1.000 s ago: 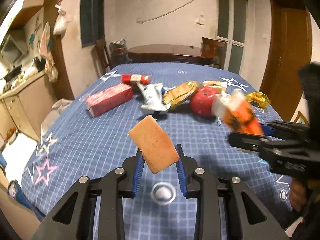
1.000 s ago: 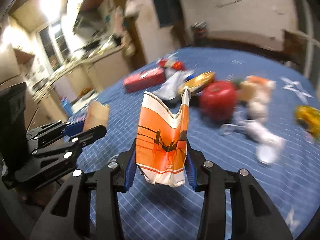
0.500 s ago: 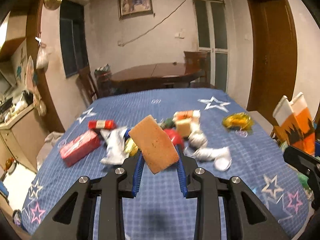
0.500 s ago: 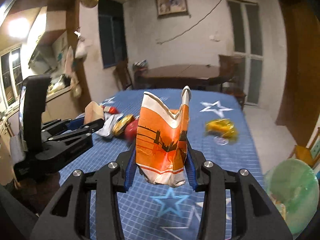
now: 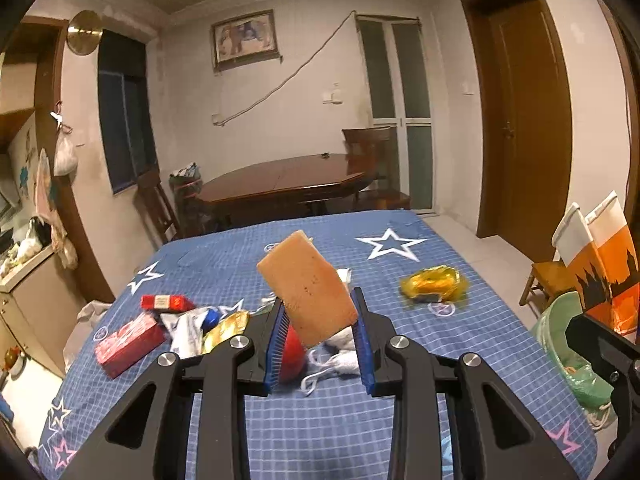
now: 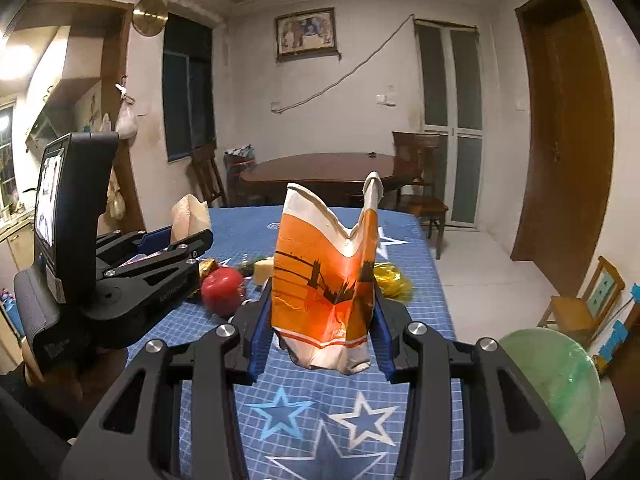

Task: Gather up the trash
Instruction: 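Carry cup and sponge over the green bin and open both tools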

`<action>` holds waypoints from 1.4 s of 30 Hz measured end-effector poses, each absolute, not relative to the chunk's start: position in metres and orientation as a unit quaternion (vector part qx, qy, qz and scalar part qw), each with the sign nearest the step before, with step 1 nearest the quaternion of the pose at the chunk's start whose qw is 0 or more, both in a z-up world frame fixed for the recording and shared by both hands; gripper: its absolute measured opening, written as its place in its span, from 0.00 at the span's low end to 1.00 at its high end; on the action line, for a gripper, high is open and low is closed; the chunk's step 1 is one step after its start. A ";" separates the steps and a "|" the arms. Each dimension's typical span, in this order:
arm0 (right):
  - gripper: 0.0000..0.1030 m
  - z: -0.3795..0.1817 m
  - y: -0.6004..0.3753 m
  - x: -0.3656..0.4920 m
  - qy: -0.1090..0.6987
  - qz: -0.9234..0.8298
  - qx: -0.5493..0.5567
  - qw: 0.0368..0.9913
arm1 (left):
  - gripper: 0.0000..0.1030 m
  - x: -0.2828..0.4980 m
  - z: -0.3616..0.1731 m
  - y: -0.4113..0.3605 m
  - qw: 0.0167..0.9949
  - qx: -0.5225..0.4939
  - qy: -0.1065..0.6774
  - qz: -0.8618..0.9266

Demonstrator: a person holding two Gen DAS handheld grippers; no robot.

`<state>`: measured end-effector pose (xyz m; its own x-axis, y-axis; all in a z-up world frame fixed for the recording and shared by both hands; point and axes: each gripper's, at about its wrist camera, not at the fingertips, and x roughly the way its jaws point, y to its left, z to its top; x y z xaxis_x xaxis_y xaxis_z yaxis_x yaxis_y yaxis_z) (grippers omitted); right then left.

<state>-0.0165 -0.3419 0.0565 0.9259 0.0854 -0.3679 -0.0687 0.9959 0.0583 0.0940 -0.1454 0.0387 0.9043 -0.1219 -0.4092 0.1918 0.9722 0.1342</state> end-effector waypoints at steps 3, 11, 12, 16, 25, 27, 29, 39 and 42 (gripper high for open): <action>0.39 0.059 -0.347 -0.020 0.186 0.025 0.023 0.982 | 0.31 0.093 0.041 -0.161 0.971 0.091 0.200 -0.093; 0.39 0.067 -0.386 -0.032 0.177 -0.033 0.031 0.983 | 0.31 0.091 0.048 -0.215 0.964 0.109 0.190 -0.148; 0.39 0.068 -0.393 -0.033 0.177 -0.043 0.032 0.983 | 0.31 0.091 0.048 -0.221 0.963 0.111 0.189 -0.156; 0.40 0.070 -0.413 -0.037 0.180 -0.076 0.034 0.980 | 0.31 0.093 0.046 -0.258 0.956 0.124 0.189 -0.187; 0.40 0.059 -0.466 -0.045 0.204 -0.155 0.046 0.966 | 0.31 0.094 0.034 -0.350 0.933 0.158 0.188 -0.263; 0.40 0.055 -0.478 -0.048 0.211 -0.173 0.051 0.961 | 0.31 0.095 0.030 -0.372 0.927 0.167 0.187 -0.278; 0.40 0.052 -0.488 -0.053 0.217 -0.187 0.053 0.957 | 0.31 0.099 0.024 -0.392 0.918 0.169 0.198 -0.299; 0.40 0.033 -0.521 -0.059 0.251 -0.224 0.085 0.938 | 0.31 0.107 -0.003 -0.453 0.888 0.187 0.223 -0.355; 0.40 0.030 -0.525 -0.057 0.260 -0.226 0.092 0.934 | 0.31 0.104 -0.013 -0.466 0.878 0.194 0.229 -0.372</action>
